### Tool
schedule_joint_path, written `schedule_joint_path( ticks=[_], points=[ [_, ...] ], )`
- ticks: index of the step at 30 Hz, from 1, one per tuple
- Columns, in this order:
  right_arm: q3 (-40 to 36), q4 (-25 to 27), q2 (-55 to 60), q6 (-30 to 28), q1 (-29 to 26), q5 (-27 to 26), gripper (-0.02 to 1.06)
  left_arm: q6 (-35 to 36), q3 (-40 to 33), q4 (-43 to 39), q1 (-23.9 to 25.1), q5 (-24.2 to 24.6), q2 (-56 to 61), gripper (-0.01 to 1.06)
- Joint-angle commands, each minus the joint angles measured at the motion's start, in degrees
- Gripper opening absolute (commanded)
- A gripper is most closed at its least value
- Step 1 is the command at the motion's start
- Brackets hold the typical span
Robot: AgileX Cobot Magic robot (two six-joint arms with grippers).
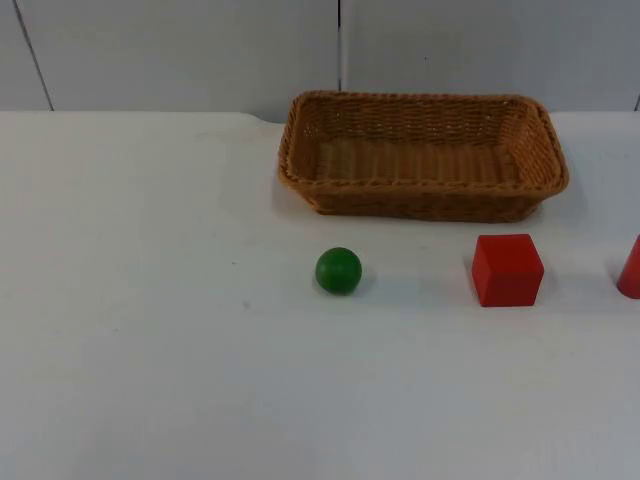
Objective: Pick up the basket with the left hand and place the object to the left of the red cylinder into the basket with the right hand.
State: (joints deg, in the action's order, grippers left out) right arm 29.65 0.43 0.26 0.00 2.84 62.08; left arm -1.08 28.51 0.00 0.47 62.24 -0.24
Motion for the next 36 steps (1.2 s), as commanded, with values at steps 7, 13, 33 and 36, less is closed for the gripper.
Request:
schedule_joint_path(
  ticks=[7, 13, 33, 36],
  points=[
    [6.28, 0.24, 6.8, 0.43, -0.42, -1.93, 1.05, 1.53, 2.69, 2.91, 0.24, -0.92, -7.1, 1.05],
    [9.98, 0.24, 17.69, 0.56, -0.42, -4.87, 1.05, 1.08, 5.55, 5.56, 0.24, -4.1, -16.7, 1.05],
    [10.78, -0.43, 45.22, 0.35, -0.42, -13.77, 1.05, -1.1, 10.12, 11.37, 0.24, -13.6, -44.12, 1.05],
    [10.78, -0.43, 47.6, 0.35, -0.42, -14.14, 1.05, -3.89, 10.12, 15.01, 0.24, -14.57, -47.56, 1.05]
  ],
)
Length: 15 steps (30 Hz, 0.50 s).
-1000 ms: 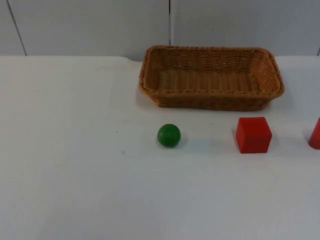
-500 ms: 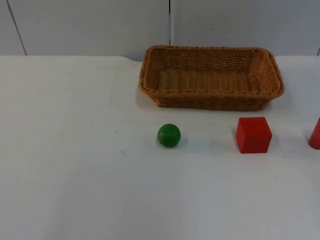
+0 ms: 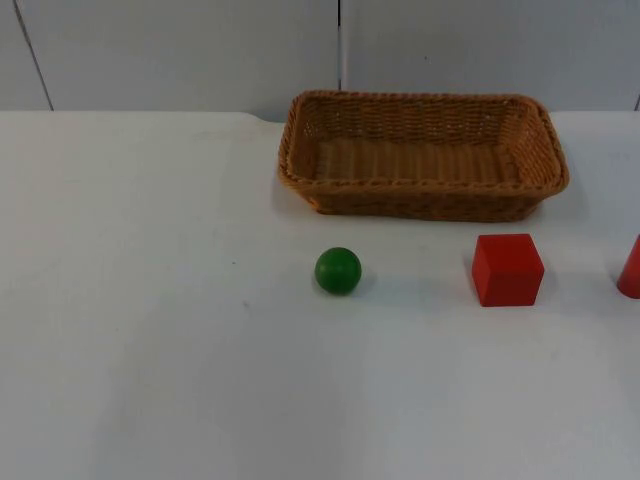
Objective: Pick up the basket with the left hand and place the object to the left of the red cylinder into the basket with the right hand.
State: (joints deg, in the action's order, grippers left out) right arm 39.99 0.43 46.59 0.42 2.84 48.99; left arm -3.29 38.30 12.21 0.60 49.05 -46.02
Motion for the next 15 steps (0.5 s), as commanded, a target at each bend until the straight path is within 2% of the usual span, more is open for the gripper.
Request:
schedule_joint_path(
  ticks=[1, 11, 12, 15],
  points=[
    [0.44, -0.43, 1.26, -0.07, -0.42, -1.06, 1.05, -1.67, 0.33, 2.8, 0.11, -1.38, -1.77, 1.05],
    [0.44, -0.43, 3.8, -0.07, -0.42, -2.17, 1.05, -6.28, 0.33, 8.63, 0.11, -8.82, -11.75, 1.05],
    [0.44, -0.43, 3.8, -0.07, -0.42, -2.17, 1.05, -8.87, 0.91, 11.31, 0.11, -11.0, -15.46, 1.05],
    [0.44, -0.43, 3.8, -0.07, -0.42, -2.17, 1.05, -13.01, 2.71, 14.99, -0.17, -11.67, -20.6, 1.05]
  ],
)
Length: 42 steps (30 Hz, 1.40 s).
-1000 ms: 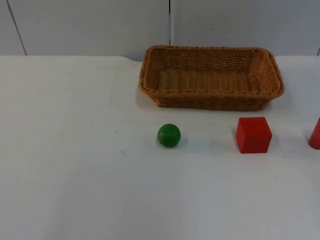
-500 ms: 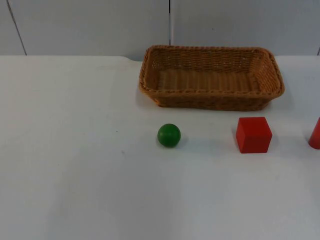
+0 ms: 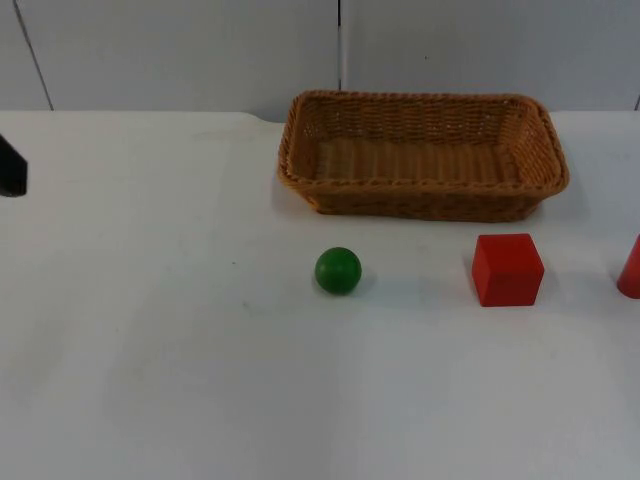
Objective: Pick up the basket with the left hand and place the object to the left of the red cylinder into the basket with the right hand.
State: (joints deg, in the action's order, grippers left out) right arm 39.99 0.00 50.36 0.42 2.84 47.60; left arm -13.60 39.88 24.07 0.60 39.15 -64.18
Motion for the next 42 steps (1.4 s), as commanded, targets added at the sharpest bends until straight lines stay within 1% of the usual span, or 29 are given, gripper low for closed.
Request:
schedule_joint_path(
  ticks=[1, 5, 6, 9, 10, 12, 14, 15, 16, 17, 18, 19, 21, 23, 24, 26, 27, 28, 29, 33, 34, 36, 40, 42],
  points=[
    [0.44, 0.0, 0.04, -0.07, -0.42, -0.78, 1.05, -4.34, 2.66, 4.69, -0.62, -2.3, -4.98, 1.05],
    [0.44, 0.0, 0.04, -0.07, -0.42, -0.89, 1.05, -6.06, 11.33, 5.31, -4.04, -2.58, -17.95, 1.05],
    [0.44, 0.0, 0.04, -0.07, -0.42, -0.89, 1.05, -6.06, 11.33, 5.31, -4.04, -2.58, -17.95, 1.05],
    [0.44, 0.0, 0.04, -0.07, -0.42, -0.89, 1.05, -6.06, 19.87, 5.49, -5.92, -1.93, -28.22, 1.05],
    [0.44, 0.0, 0.04, -0.07, -0.42, -0.89, 1.05, -6.06, 19.87, 5.49, -5.92, -1.93, -28.22, 1.05],
    [0.44, 0.0, 0.04, -0.07, -0.42, -0.89, 1.05, -6.06, 28.56, 5.27, -7.53, -1.29, -35.83, 1.05],
    [0.44, 0.0, 0.04, -0.07, -0.42, -1.11, 1.05, -5.26, 36.47, 5.27, -8.58, 1.44, -41.83, 1.05],
    [0.44, 0.0, 0.04, -0.07, -0.42, -1.11, 1.05, -5.26, 36.47, 5.27, -8.58, 1.44, -41.83, 1.05],
    [0.44, 0.0, 0.04, -0.07, -0.42, -1.11, 1.05, -4.85, 40.89, 5.27, -9.3, 3.2, -45.09, 1.05],
    [0.44, 0.0, 0.04, -0.07, -0.42, -1.11, 1.05, -3.58, 47.38, 5.11, -10.42, 5.47, -49.9, 1.05],
    [0.44, 0.0, 0.04, -0.07, -0.42, -1.25, 1.05, -3.09, 51.58, 4.96, -11.31, 6.77, -52.93, 1.05],
    [0.44, 0.0, 0.04, -0.07, -0.42, -1.25, 1.05, -3.09, 51.58, 4.96, -11.31, 6.77, -52.93, 1.05],
    [0.44, 0.0, 0.04, -0.07, -0.42, -1.37, 1.05, -1.57, 58.22, 3.69, -12.95, 8.34, -58.36, 1.05],
    [0.44, 0.0, 0.04, -0.07, -0.42, -1.37, 1.05, 0.77, 66.47, 2.04, -14.01, 9.69, -63.56, 1.05],
    [0.44, 0.0, 0.04, -0.07, -0.42, -1.37, 1.05, 0.77, 66.47, 2.04, -14.01, 9.69, -63.56, 1.05],
    [0.44, 0.0, 0.04, -0.07, -0.42, -1.37, 1.05, 2.55, 72.72, 2.04, -14.47, 10.93, -68.57, 1.05],
    [0.44, 0.0, 0.04, -0.07, -0.42, -1.37, 1.05, 3.59, 78.27, 2.04, -14.48, 11.8, -72.37, 1.05],
    [0.44, 0.0, 0.04, -0.42, -0.42, -1.26, 1.05, 4.15, 81.7, 2.04, -14.48, 12.38, -74.34, 1.05],
    [0.44, 0.0, 0.04, -0.42, -0.42, -1.26, 1.05, 4.15, 81.7, 2.04, -14.48, 12.38, -74.34, 1.05],
    [0.44, 0.0, 0.04, -0.42, -0.42, -1.59, 1.05, 6.2, 91.94, 1.89, -14.48, 12.99, -82.06, 1.05],
    [0.44, 0.0, 0.04, -0.42, -0.42, -1.59, 1.05, 6.2, 91.94, 1.89, -14.48, 12.99, -82.06, 1.05],
    [0.44, 0.0, 0.04, -0.42, -0.42, -1.59, 1.05, 6.38, 95.23, 2.0, -14.58, 12.42, -85.1, 1.05],
    [0.44, 0.0, 0.04, -0.42, -0.42, -2.18, 1.05, 6.38, 96.89, 2.0, -14.7, 11.15, -87.98, 1.04],
    [0.44, 0.0, 0.04, -0.42, -0.42, -2.4, 1.05, 6.38, 96.89, 1.89, -14.96, 10.19, -89.19, 1.02]
  ],
)
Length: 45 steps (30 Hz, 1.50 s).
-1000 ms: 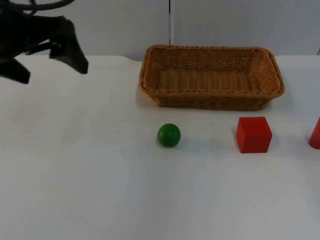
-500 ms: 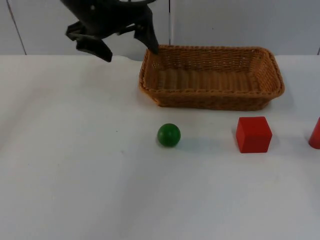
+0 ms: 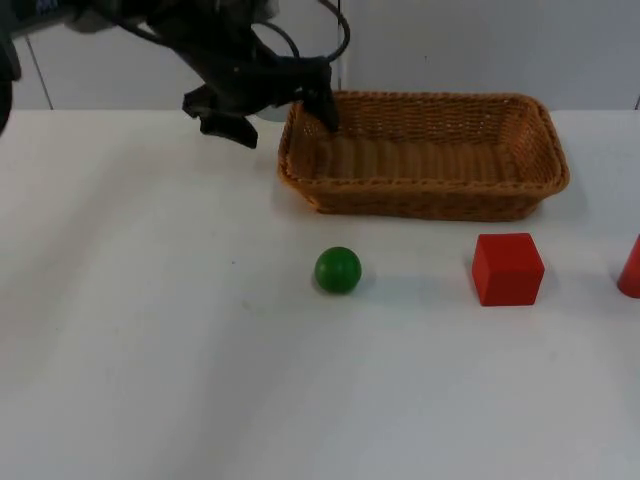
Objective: Pick up the basket with the left hand and place the object to the left of the red cylinder into the basket with the right hand.
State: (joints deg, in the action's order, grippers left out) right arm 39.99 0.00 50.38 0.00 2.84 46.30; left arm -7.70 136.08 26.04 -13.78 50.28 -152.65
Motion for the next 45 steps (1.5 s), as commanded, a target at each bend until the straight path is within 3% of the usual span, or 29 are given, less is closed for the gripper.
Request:
schedule_joint_path(
  ticks=[1, 7, 12, 16, 17, 21, 22, 25, 32, 38, 42, 43, 45],
  points=[
    [0.44, 0.0, 0.01, -0.53, -0.42, -1.09, 1.05, 0.47, 0.69, 0.33, -0.7, -1.84, -1.48, 1.0],
    [0.44, 0.0, 0.01, -0.53, -0.42, -1.09, 1.05, 0.24, 0.69, 0.2, -1.23, -4.04, -2.74, 0.95],
    [0.44, 0.0, 0.01, -0.53, -0.42, -1.09, 1.05, -1.46, 0.69, 0.57, -1.63, -4.19, -4.1, 0.83],
    [0.44, 0.0, 0.01, -0.53, -0.42, -1.09, 1.05, -1.46, 0.69, 0.33, -1.63, -3.98, -4.38, 0.58],
    [0.44, 0.0, 0.01, -0.53, -0.42, -1.09, 1.05, -1.46, 0.69, 0.33, -1.63, -3.98, -4.38, 0.58],
    [0.44, 0.0, 0.01, -0.53, -0.42, -1.09, 1.05, -0.97, 0.69, 1.33, -1.63, -5.44, -4.38, 0.28],
    [0.44, 0.0, 0.01, -0.53, -0.42, -1.09, 1.05, -0.97, 0.69, 1.33, -1.63, -5.44, -4.38, 0.28],
    [0.44, 0.0, 0.01, -0.53, -0.42, -1.09, 1.05, -0.41, 0.78, 3.09, -1.63, -7.55, -4.38, -0.01],
    [0.44, 0.0, 0.01, -0.53, -0.42, -1.09, 1.05, 5.72, 1.24, 6.1, -1.41, -11.6, -1.85, 0.0],
    [0.44, 0.0, 0.01, -0.53, -0.42, -1.09, 1.05, 10.31, 2.56, 6.36, -1.41, -7.24, 4.35, 0.0],
    [0.44, 0.0, 0.01, -0.56, -0.42, -1.09, 1.05, 12.46, 2.56, 6.39, -0.8, 2.34, 9.56, 0.0],
    [0.44, 0.0, 0.01, -0.56, -0.42, -1.09, 1.05, 12.46, 2.56, 6.39, -0.8, 2.34, 9.56, 0.0],
    [0.44, 0.0, 0.01, -0.66, -0.42, -1.2, 1.05, 13.11, 2.44, 5.34, -0.09, 9.17, 11.65, 0.0]
  ],
)
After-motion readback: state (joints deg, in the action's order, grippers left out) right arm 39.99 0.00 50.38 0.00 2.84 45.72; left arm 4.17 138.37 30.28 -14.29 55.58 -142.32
